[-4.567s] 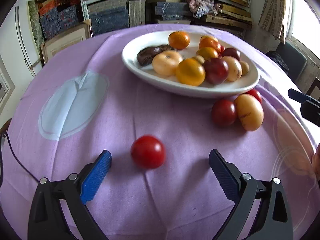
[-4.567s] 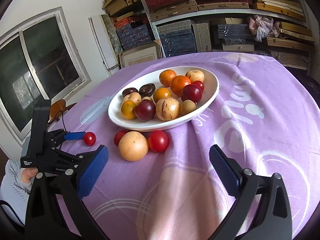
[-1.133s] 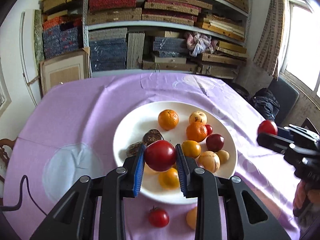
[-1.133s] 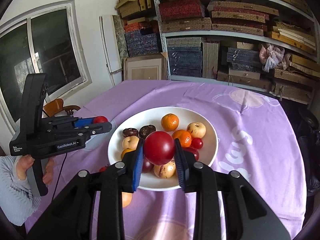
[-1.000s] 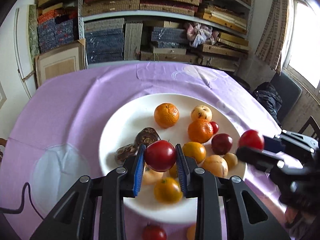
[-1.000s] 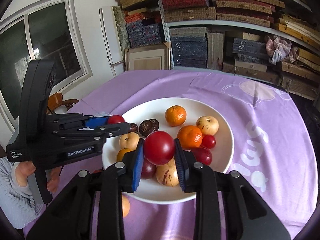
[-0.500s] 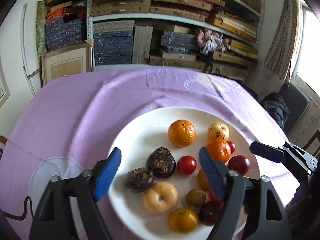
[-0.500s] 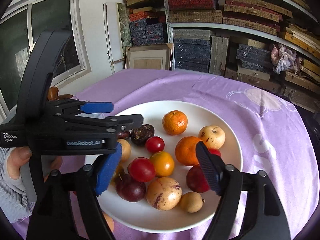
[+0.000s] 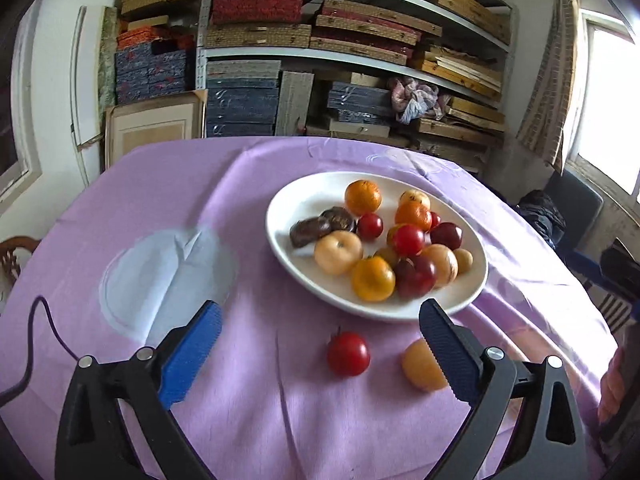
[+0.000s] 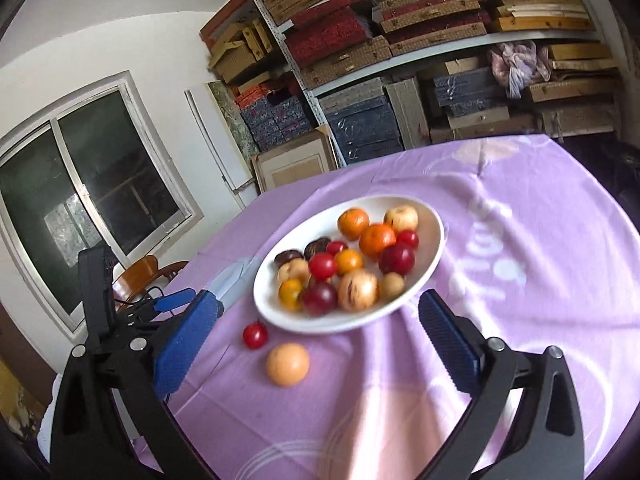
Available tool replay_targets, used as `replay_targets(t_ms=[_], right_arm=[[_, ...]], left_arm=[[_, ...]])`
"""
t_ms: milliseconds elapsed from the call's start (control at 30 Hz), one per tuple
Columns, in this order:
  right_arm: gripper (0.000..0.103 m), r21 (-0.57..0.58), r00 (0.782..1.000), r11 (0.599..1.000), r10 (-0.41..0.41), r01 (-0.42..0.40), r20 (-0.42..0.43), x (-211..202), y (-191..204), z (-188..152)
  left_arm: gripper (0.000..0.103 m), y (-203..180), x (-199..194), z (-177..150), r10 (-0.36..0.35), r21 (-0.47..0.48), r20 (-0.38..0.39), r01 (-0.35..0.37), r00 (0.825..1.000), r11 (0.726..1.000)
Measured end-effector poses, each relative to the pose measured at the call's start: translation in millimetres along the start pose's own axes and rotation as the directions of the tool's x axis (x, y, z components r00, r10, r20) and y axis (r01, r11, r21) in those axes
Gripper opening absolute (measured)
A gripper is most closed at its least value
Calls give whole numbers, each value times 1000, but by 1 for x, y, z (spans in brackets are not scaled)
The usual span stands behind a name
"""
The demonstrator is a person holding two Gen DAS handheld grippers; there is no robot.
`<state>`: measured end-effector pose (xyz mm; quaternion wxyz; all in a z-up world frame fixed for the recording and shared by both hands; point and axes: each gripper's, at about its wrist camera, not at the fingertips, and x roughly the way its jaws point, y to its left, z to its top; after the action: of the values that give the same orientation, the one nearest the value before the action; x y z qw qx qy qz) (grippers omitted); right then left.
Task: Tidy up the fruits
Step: 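Withdraw both tools toward the last tomato and pale orange fruit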
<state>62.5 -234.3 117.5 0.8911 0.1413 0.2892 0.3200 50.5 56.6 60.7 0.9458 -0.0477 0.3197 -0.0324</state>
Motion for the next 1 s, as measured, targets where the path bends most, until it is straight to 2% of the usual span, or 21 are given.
replay_targets(t_ms=[167,267,700,1000], right_arm=[[99,-29,999,999,-36,35,-37,14,-1,-15],[99,-28,998,999,-32,31,-61,22,-2,-21],[99,-19,994,1000,-9,7,-107,33,-2,-25],[99,-2,991,1000,3,-3,-131,37,-4,-28]], left_arm=[[100,-5,9,-12,103,32,5,-103,995,994],[100,-12,17,-14,131,66,-9,-130,991,989],[100,-15,35,-12,162,74,-61,-158,985,985],[99,-22,43,-12,141,118,-93,-130,986,984]])
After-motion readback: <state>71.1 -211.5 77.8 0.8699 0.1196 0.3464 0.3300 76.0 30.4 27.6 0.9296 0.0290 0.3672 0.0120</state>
